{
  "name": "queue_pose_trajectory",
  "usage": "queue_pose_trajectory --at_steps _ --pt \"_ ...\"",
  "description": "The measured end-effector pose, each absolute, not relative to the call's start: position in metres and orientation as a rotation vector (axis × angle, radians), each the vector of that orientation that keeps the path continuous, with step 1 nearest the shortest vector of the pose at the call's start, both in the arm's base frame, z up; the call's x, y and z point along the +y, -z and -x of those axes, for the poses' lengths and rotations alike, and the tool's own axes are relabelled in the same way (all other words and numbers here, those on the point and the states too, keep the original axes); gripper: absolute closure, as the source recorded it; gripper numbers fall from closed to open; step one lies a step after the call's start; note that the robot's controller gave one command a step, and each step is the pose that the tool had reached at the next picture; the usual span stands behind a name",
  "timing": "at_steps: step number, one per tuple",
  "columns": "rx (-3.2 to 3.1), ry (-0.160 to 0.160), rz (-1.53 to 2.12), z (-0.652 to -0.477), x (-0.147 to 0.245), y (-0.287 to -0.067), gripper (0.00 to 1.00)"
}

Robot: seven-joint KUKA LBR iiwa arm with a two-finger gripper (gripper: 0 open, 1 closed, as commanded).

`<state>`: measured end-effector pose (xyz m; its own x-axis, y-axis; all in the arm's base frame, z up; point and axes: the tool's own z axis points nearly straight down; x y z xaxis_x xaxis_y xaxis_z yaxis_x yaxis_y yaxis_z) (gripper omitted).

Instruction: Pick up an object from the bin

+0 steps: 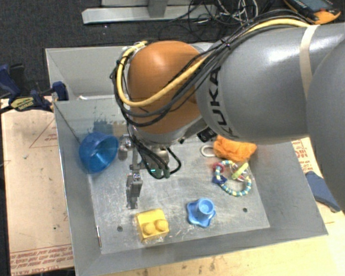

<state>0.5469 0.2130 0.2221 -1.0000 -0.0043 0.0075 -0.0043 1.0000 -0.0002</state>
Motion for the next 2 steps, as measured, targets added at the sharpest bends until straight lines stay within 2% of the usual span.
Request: queue_pose_trajectory --at_steps 1,2 --pt "-3.142 0.002 -0.001 -0.549 0.212 -0.227 0.0" --pt "-3.148 0.005 0.038 -0.53 0.209 -0.183 0.0"
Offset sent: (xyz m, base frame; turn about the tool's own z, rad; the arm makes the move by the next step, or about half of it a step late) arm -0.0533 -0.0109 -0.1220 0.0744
